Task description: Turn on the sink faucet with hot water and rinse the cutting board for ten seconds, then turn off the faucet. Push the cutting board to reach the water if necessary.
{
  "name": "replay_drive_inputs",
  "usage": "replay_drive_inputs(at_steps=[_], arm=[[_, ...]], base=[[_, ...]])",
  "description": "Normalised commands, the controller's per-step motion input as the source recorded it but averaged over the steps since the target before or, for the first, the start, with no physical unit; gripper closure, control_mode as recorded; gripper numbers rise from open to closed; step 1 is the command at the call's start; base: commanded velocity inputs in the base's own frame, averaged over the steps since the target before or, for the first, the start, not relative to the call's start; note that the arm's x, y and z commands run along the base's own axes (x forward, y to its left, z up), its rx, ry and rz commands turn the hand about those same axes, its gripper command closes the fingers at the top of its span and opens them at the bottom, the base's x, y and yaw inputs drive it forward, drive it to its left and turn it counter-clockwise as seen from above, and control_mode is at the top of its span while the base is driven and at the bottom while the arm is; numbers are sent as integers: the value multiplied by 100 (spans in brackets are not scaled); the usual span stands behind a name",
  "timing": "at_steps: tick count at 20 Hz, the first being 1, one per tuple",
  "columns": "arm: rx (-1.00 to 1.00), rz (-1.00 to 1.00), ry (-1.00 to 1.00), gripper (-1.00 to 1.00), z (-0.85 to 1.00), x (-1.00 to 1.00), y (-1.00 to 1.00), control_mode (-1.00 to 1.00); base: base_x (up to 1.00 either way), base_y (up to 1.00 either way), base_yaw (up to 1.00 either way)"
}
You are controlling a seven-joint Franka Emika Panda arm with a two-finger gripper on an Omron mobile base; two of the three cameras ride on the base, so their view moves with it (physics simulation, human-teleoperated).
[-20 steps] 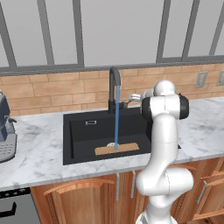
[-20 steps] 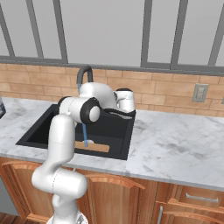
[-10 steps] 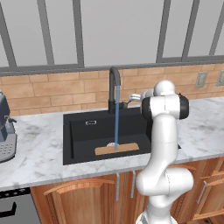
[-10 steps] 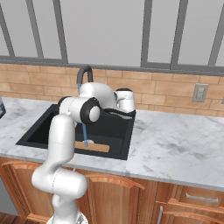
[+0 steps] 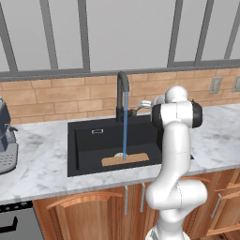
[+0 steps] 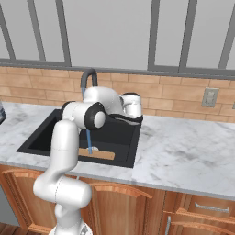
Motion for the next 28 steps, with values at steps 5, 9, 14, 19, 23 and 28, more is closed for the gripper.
replay_drive_inputs(at_steps=[5, 9, 14, 19, 23, 28], arm=[[3, 0, 1, -100, 0, 9, -15, -100], [4, 0, 3, -100, 0, 18, -11, -100], [5, 0, 5, -100, 0, 28, -11, -100], [6, 0, 8, -100, 0, 22, -10, -100], [4, 0, 8, -100, 0, 10, -3, -100], [2, 0, 7, -100, 0, 5, 0, -100]], base=[[0, 0, 0], [0, 0, 0], [0, 0, 0], [0, 0, 0], [0, 0, 0], [0, 0, 0]])
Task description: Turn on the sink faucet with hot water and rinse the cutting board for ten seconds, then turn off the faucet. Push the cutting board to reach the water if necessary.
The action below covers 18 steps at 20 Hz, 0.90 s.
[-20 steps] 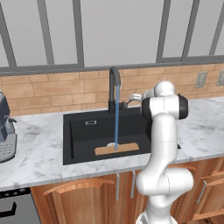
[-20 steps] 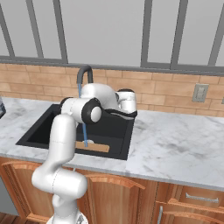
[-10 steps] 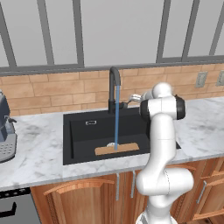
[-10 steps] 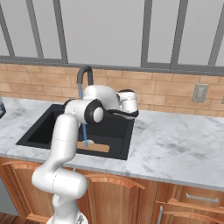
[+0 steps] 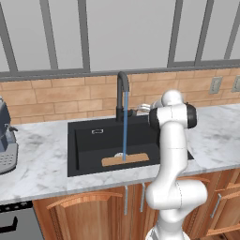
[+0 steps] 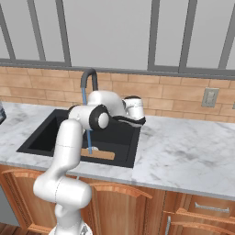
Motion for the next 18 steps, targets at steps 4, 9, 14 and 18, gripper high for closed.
replay_drive_inputs(at_steps=[4, 9, 14, 18], arm=[[2, 0, 5, -100, 1, 5, 0, -100], [0, 0, 1, -100, 6, 1, 0, -100], [0, 0, 0, -100, 10, 0, 0, -100], [0, 0, 0, -100, 11, 0, 0, -100]], base=[[0, 0, 0], [0, 0, 0], [0, 0, 0], [0, 0, 0]])
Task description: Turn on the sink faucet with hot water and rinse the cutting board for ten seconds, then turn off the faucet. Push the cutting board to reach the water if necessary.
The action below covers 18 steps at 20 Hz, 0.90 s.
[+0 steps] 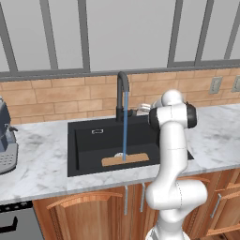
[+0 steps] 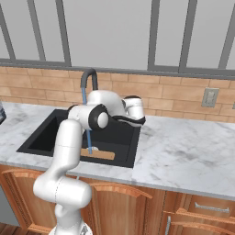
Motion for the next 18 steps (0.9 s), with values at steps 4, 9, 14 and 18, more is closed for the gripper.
replay_drive_inputs(at_steps=[4, 9, 14, 18], arm=[[0, 0, 0, -100, 11, 3, 0, -100], [0, 0, 0, -100, 16, 9, 0, -100], [3, 0, 1, -100, 23, 13, -7, -100], [3, 0, 2, -100, 14, 7, -18, -100]], base=[[0, 0, 0], [0, 0, 0], [0, 0, 0], [0, 0, 0]])
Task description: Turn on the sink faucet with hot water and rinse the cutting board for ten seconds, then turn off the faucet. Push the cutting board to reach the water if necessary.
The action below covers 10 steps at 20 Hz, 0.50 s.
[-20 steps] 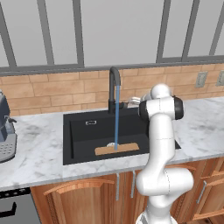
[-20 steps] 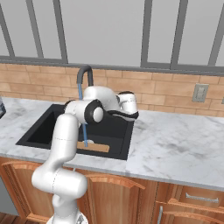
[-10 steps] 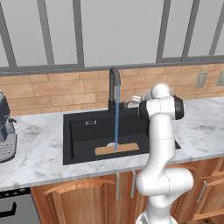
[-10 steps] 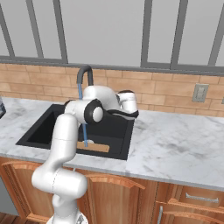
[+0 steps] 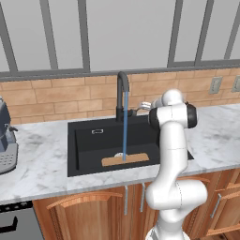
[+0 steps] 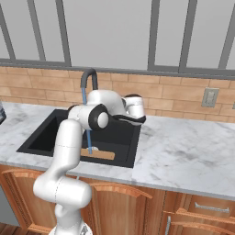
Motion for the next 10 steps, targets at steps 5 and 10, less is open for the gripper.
replay_drive_inputs(at_steps=[5, 10], arm=[[2, 1, 1, -100, 2, 0, -26, -100], [2, 0, 1, -100, 6, 4, -23, -100]], base=[[0, 0, 0], [0, 0, 0]])
